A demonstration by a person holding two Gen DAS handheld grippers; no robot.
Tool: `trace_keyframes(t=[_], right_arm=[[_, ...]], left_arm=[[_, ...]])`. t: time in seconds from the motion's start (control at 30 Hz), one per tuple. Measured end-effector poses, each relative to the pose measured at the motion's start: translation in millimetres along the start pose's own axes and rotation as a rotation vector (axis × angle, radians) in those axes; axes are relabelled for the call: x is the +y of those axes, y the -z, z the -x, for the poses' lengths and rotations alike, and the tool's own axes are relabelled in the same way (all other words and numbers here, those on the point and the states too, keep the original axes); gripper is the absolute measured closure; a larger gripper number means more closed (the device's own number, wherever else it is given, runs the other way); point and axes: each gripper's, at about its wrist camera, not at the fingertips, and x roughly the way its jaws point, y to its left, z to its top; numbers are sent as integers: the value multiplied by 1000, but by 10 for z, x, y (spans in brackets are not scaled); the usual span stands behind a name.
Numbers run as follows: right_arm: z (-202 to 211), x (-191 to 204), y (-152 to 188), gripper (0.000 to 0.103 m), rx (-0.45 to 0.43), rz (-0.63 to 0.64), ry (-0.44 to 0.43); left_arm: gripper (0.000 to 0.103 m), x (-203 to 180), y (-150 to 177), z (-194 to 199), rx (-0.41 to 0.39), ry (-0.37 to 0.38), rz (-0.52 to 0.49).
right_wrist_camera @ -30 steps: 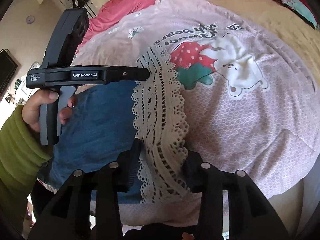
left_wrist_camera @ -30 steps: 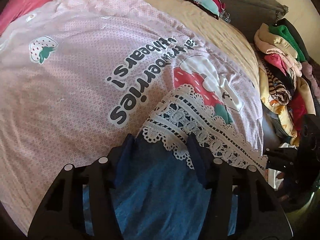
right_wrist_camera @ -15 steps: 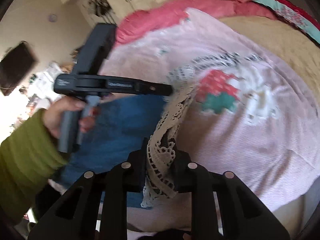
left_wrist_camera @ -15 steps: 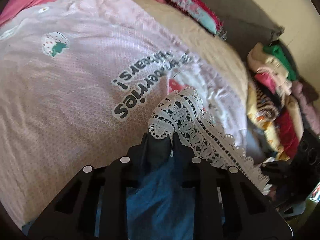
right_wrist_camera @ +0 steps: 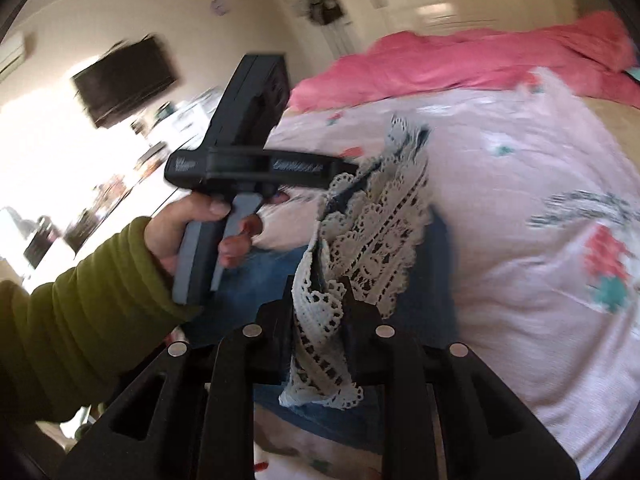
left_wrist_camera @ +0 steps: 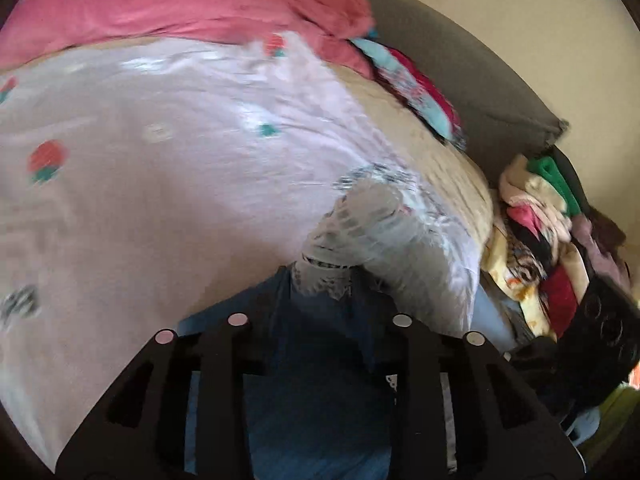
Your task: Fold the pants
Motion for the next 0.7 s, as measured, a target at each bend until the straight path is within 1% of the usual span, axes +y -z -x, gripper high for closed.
trace_keyframes(t=[0.07, 0.1, 0.13, 0.17, 0.2, 0.23, 0.27, 0.3, 0.33, 0.37, 0.4, 0.47, 0.53, 0.6, 0.7], right_arm=[[-236, 141, 45, 83, 61, 45, 4], [-313, 166, 63, 83, 78, 55, 7], [-419, 200, 98, 83, 103, 67, 11], [-546, 240, 149, 83, 137, 79, 21], [-644, 289, 198, 83, 166, 98, 35], [-721, 327, 236, 83, 183, 119, 46], [-792, 399, 284, 82, 196, 151, 61], [-832, 445, 312, 81, 202, 171, 72], [-867, 490, 342, 80, 205, 191, 80], [-910, 539, 368, 74, 209, 218, 90], [-888, 568, 437, 72, 208, 238, 93], [-893, 643, 473, 61, 194, 276, 88], [-834, 668, 490, 60, 171, 291, 67], [-747, 666, 497, 58, 142, 277, 40], [-562, 628, 518, 49, 88, 249, 48]], left_arm=[[75, 186, 124, 155, -9, -25, 75], [73, 270, 182, 227, -19, -33, 113], [70, 380, 253, 304, -32, -34, 168], [66, 478, 320, 370, -47, -19, 219], [64, 568, 399, 430, -68, 12, 264], [57, 664, 489, 477, -92, 46, 312], [51, 722, 547, 494, -103, 60, 343], [50, 770, 600, 504, -113, 68, 367], [49, 807, 660, 500, -125, 78, 383], [48, 829, 704, 480, -127, 79, 397], [48, 831, 727, 454, -121, 72, 399], [45, 809, 727, 404, -112, 54, 391], [43, 789, 722, 375, -107, 34, 380], [41, 751, 693, 338, -105, 8, 364], [41, 748, 702, 335, -102, 7, 343]])
